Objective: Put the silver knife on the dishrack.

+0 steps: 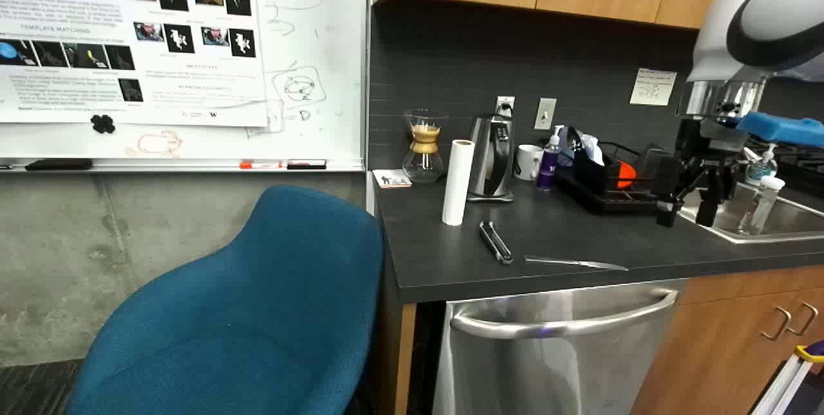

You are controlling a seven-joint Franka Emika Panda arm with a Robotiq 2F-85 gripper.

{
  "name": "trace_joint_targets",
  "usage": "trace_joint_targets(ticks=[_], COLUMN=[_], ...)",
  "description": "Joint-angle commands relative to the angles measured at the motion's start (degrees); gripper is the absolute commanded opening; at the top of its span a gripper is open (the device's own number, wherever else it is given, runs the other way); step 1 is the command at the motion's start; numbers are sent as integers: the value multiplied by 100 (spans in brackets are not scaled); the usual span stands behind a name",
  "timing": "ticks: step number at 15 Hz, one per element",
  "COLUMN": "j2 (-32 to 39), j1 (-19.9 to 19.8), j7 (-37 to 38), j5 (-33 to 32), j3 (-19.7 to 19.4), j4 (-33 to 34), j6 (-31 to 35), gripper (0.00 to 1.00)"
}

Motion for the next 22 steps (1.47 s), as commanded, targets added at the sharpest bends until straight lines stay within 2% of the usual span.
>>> trace_joint_targets(ticks=[1,9,13,17,22], j2=[8,9,176,353,819], j1=[-48,-48,9,217,620], j7=[-32,-32,-331,-1103,-2416], j5=[30,30,-115,-246,-437], j3=[43,43,9,-101,-293], j4=[8,8,39,51,100], j6=[-10,-10,296,826,1447], gripper=[100,100,100,100,100])
